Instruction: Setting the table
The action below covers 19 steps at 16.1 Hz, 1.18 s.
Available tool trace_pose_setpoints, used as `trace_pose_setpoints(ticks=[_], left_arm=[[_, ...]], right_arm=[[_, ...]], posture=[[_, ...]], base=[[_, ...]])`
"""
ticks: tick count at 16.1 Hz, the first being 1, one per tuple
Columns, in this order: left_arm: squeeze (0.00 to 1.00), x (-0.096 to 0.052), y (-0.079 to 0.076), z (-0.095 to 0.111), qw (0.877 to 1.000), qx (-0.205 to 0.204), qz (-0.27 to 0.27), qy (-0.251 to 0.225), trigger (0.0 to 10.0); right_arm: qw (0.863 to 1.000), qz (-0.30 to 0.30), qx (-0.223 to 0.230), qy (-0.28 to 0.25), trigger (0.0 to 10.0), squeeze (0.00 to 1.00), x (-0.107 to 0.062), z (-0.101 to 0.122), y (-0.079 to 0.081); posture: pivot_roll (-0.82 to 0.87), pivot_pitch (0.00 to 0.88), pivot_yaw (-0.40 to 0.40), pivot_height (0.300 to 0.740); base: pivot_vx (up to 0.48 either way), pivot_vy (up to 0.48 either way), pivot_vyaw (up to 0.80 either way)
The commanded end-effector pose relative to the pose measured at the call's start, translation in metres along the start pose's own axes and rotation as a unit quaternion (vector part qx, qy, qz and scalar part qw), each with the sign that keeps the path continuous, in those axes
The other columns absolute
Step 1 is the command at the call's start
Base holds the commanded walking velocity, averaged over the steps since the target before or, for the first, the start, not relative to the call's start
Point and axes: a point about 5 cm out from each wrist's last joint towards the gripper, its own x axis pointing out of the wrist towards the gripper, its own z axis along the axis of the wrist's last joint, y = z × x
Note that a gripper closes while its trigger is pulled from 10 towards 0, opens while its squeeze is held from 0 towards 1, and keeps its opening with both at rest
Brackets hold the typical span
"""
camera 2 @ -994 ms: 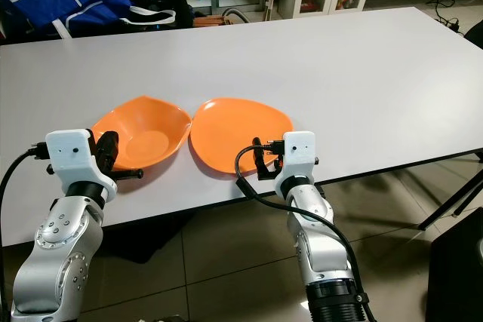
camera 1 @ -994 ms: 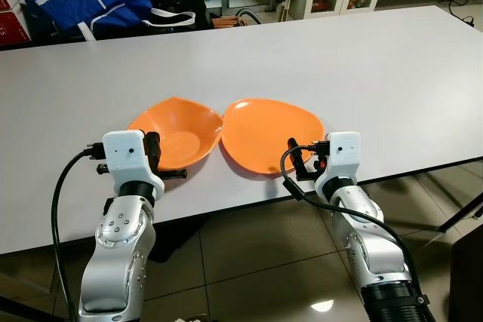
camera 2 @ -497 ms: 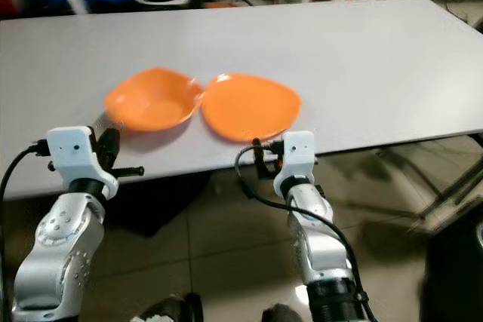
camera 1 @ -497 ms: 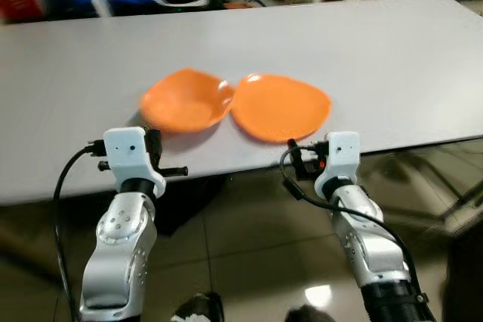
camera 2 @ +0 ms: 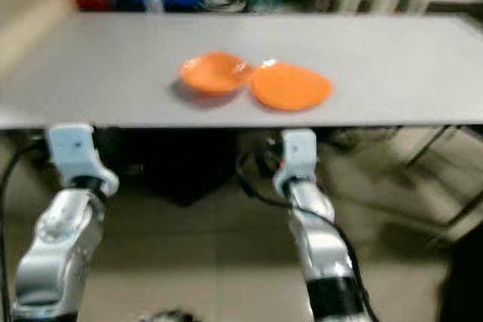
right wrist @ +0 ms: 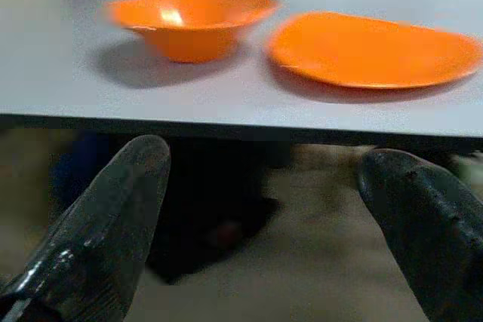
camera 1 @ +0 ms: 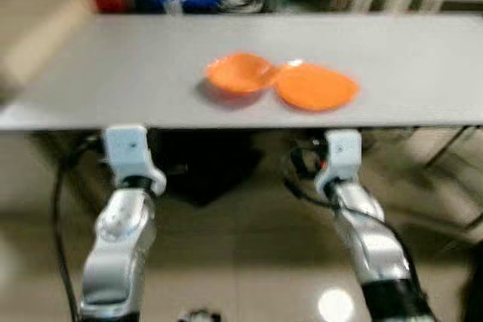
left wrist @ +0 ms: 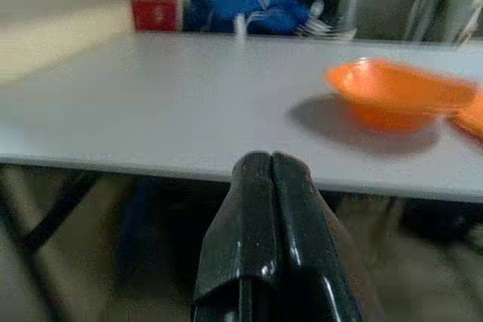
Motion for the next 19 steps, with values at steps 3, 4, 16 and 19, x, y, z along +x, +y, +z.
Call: trace_pose_setpoints(ticks=[3, 4, 16, 19], left_arm=[[0.00, 0.0029, -0.0051, 0.0015, 1.000, 0.004, -0.003, -0.001, 10.0], [0.00, 0.0035, -0.0052, 0.0015, 1.000, 0.005, -0.001, -0.001, 10.0], [0.00, 0.0036, -0.0066, -0.0011, 1.000, -0.007, 0.003, 0.004, 10.0], [0.00, 0.0045, -0.0055, -0.0007, 1.000, -0.003, 0.004, 0.004, 10.0]], right_arm=[[1.000, -0.005, -0.004, 0.004, 10.0, 0.00, -0.0017, -0.0027, -0.0049], [1.000, -0.004, -0.005, 0.005, 10.0, 0.00, -0.0020, -0.0033, -0.0050], [1.000, -0.002, -0.003, 0.007, 10.0, 0.00, -0.0038, -0.0043, -0.0048], [1.000, -0.015, 0.006, 0.009, 10.0, 0.00, -0.0023, -0.0045, -0.0085]], posture=[[-0.10, 0.002, 0.046, 0.740], [-0.10, 0.002, 0.046, 0.740], [-0.11, 0.008, 0.044, 0.740], [-0.11, 0.011, 0.049, 0.740]], base=[[0.000, 0.311, 0.00], [0.000, 0.469, 0.00], [0.000, 0.476, 0.00], [0.000, 0.480, 0.00]])
